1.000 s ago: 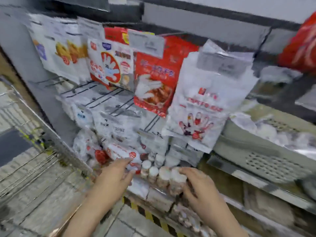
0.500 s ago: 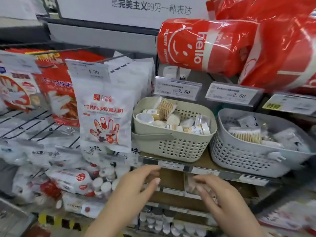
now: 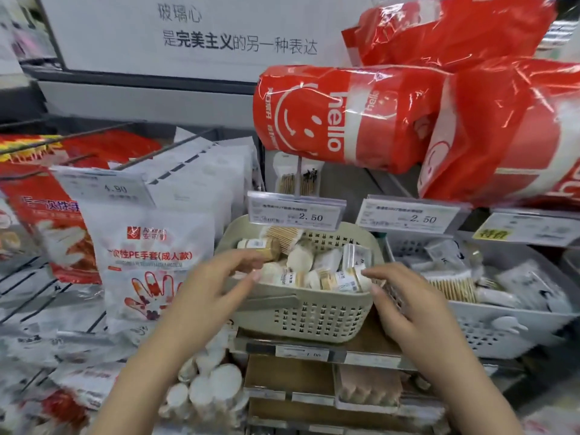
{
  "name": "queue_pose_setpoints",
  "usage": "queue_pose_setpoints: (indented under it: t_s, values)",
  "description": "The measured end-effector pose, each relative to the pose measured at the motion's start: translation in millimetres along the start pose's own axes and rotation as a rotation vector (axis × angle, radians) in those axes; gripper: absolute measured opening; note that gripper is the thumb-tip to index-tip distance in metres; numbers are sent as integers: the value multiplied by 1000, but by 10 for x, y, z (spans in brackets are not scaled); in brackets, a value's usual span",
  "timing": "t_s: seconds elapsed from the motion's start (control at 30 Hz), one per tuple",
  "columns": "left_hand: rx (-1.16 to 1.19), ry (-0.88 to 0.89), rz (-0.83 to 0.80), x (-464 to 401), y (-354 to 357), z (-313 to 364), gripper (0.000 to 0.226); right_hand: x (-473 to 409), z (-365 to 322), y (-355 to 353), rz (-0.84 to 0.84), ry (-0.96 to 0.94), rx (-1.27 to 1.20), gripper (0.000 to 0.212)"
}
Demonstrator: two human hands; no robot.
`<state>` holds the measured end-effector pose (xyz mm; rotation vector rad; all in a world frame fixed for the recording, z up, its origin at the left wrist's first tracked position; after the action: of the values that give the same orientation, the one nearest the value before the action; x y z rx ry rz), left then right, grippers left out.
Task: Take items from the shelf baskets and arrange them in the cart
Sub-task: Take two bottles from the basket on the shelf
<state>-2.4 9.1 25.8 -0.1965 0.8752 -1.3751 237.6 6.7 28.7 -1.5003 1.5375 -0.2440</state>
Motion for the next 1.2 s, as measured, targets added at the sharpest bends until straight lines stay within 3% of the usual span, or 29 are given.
queue_pose_setpoints:
  t_s: [0.13, 0.23, 0.37, 0.6, 0.77, 0.87, 1.2]
  values:
    - [-146, 20, 22, -266, -127, -228, 29, -276, 218, 153, -27, 26, 56, 28]
    - [-296, 60, -94, -362, 25, -308, 43, -470, 427, 232, -60, 108, 155, 37]
    - [-389, -24, -204, -382, 190, -497, 60, -649, 603, 456, -207, 222, 155, 41]
    - [-440, 13, -173, -388, 180, -425, 56, -810, 716, 648, -321, 323, 357, 49]
    - [-593, 125, -98, -371, 202, -258, 60, -898, 720, 705, -358, 341, 385, 52]
    - [-622, 244, 40, -310, 118, -68, 59, -930, 747, 735, -398, 357, 435, 44]
    - [-342, 158, 284, -227, -92, 36, 47, -968, 625, 586, -349, 238, 439, 26]
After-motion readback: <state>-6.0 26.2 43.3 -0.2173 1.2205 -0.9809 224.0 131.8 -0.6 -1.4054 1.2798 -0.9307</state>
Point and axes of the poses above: each hand's wrist, its own x-axis away from the middle knuckle, its own y-axis out of the palm, z = x × y, the point moved 10 cm from there along -x, towards the middle knuckle, and after that the axes turned 3 degrees about z, right-handed, at the moved point
